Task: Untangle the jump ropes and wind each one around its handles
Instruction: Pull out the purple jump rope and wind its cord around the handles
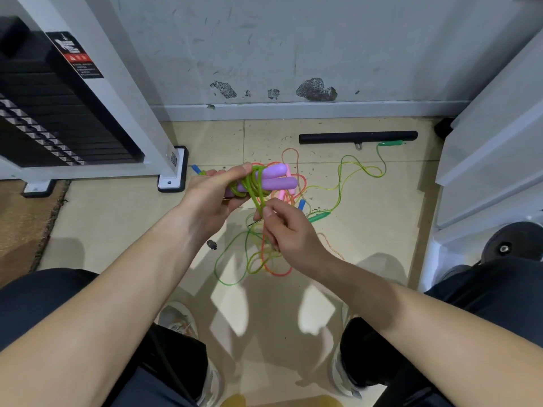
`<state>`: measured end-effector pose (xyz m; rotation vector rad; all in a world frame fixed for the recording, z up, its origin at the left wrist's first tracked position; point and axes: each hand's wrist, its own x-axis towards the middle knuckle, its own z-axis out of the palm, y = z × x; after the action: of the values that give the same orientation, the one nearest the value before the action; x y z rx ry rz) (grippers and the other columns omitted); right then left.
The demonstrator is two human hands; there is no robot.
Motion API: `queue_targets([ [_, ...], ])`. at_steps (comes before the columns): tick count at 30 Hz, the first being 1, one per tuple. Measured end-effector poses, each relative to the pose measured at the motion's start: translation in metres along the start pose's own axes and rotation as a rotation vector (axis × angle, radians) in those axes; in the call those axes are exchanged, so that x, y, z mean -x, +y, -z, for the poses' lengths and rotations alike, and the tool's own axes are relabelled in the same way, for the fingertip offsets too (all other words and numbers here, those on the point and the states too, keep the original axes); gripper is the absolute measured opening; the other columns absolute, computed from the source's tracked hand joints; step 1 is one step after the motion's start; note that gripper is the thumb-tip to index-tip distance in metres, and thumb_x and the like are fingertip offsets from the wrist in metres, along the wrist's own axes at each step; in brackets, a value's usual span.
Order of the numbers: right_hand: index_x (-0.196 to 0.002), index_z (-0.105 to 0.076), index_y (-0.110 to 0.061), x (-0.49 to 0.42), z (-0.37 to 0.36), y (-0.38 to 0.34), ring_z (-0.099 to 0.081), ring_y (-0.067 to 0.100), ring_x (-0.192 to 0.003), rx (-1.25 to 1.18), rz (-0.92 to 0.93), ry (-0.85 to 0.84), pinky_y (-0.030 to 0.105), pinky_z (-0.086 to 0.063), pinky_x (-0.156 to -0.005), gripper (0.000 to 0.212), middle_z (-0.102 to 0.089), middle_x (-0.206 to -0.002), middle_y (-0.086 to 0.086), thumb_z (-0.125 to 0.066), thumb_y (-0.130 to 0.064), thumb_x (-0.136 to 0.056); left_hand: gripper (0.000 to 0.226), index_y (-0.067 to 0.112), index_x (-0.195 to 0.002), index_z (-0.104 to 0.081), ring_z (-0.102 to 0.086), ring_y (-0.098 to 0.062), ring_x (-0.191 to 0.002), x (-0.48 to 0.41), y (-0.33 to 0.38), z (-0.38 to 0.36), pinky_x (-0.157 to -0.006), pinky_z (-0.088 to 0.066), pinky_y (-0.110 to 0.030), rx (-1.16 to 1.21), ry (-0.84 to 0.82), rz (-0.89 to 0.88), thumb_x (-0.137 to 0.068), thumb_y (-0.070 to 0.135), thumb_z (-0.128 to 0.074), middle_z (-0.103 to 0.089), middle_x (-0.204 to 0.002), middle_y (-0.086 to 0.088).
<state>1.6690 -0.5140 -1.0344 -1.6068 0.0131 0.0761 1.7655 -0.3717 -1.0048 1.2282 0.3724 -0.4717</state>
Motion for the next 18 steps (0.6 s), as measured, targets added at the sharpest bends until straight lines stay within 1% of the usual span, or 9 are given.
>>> queue_targets([
  [2, -0.084, -0.063, -0.015, -0.007, 0.009, 0.000, -0.033, 0.021, -0.056, 0.028, -0.054, -0.064, 0.037, -0.027, -0.054, 0.028, -0.035, -0.061, 0.010, -0.047, -0.031, -0.100, 0.031, -0.003, -0.108, -0.064, -0.068, -0.035, -0.109, 0.003, 0.002, -0.001, -0.086, -0.061, -0.039, -0.010, -0.038, 0.043, -0.085, 0.013, -0.077, -0.058, -0.111, -0.021],
  [5, -0.071, -0.065, -0.016, -0.017, 0.026, -0.002, -0.042, 0.021, -0.060, 0.260, -0.163, -0.167, 0.037, -0.034, -0.061, 0.056, -0.046, -0.063, 0.010, -0.052, -0.068, -0.086, 0.045, -0.009, -0.119, -0.064, -0.062, -0.036, -0.122, 0.006, 0.010, 0.001, -0.095, -0.057, -0.039, -0.040, -0.182, 0.109, -0.084, 0.017, -0.077, -0.061, -0.132, -0.025],
  [7, -0.076, -0.064, -0.007, -0.023, 0.037, -0.002, -0.049, 0.020, -0.062, 0.410, -0.237, -0.178, 0.036, -0.040, -0.065, 0.072, -0.055, -0.067, 0.008, -0.054, -0.078, -0.073, 0.032, -0.001, -0.103, -0.060, -0.069, -0.029, -0.108, 0.007, 0.014, 0.001, -0.087, -0.060, -0.034, -0.097, -0.301, 0.120, -0.081, 0.015, -0.078, -0.067, -0.118, -0.022],
  [8, -0.081, -0.066, -0.006, -0.027, 0.044, -0.002, -0.056, 0.022, -0.066, 0.459, -0.260, -0.184, 0.037, -0.045, -0.068, 0.072, -0.061, -0.072, 0.009, -0.058, -0.076, -0.070, 0.027, 0.009, -0.093, -0.057, -0.071, -0.022, -0.091, 0.008, 0.016, 0.000, -0.075, -0.061, -0.030, -0.137, -0.325, 0.118, -0.077, 0.014, -0.078, -0.068, -0.101, -0.014],
  [10, -0.083, -0.071, -0.013, -0.033, 0.057, -0.003, -0.063, 0.021, -0.075, 0.484, -0.253, -0.228, 0.036, -0.051, -0.076, 0.044, -0.068, -0.079, 0.007, -0.067, -0.055, -0.074, 0.041, 0.021, -0.086, -0.047, -0.061, -0.011, -0.069, 0.010, 0.016, -0.003, -0.057, -0.055, -0.025, -0.256, -0.362, 0.081, -0.069, 0.010, -0.083, -0.057, -0.080, 0.005],
  [12, -0.081, -0.073, -0.013, -0.036, 0.066, -0.009, -0.054, 0.011, -0.067, 0.434, -0.176, -0.289, 0.026, -0.043, -0.069, 0.011, -0.062, -0.071, -0.002, -0.068, -0.023, -0.080, 0.047, 0.022, -0.097, -0.051, -0.058, -0.006, -0.068, 0.011, 0.015, -0.002, -0.056, -0.051, -0.024, -0.360, -0.379, 0.050, -0.065, 0.009, -0.083, -0.054, -0.082, 0.013],
  [14, -0.091, -0.074, -0.004, -0.037, 0.073, -0.015, -0.055, 0.003, -0.065, 0.358, -0.127, -0.303, 0.017, -0.043, -0.067, 0.006, -0.064, -0.073, -0.003, -0.069, -0.002, -0.088, 0.065, 0.020, -0.117, -0.052, -0.058, -0.004, -0.074, 0.014, 0.014, -0.003, -0.060, -0.051, -0.025, -0.486, -0.389, -0.023, -0.063, 0.007, -0.085, -0.055, -0.093, 0.016],
  [16, -0.094, -0.074, -0.002, -0.038, 0.076, -0.019, -0.060, -0.001, -0.065, 0.377, -0.103, -0.283, 0.016, -0.045, -0.069, 0.006, -0.069, -0.077, -0.002, -0.070, -0.003, -0.090, 0.077, 0.017, -0.130, -0.046, -0.057, -0.003, -0.080, 0.017, 0.012, -0.005, -0.060, -0.051, -0.023, -0.644, -0.399, -0.136, -0.068, 0.000, -0.089, -0.053, -0.103, 0.014],
  [18, -0.082, -0.072, -0.018, -0.038, 0.075, -0.023, -0.059, 0.001, -0.065, 0.679, -0.076, -0.220, 0.026, -0.043, -0.067, 0.013, -0.068, -0.071, -0.010, -0.074, -0.029, -0.089, 0.079, 0.015, -0.134, -0.042, -0.055, -0.004, -0.091, 0.017, 0.011, -0.006, -0.061, -0.050, -0.017, -0.742, -0.401, -0.213, -0.071, 0.001, -0.087, -0.050, -0.111, 0.008],
])
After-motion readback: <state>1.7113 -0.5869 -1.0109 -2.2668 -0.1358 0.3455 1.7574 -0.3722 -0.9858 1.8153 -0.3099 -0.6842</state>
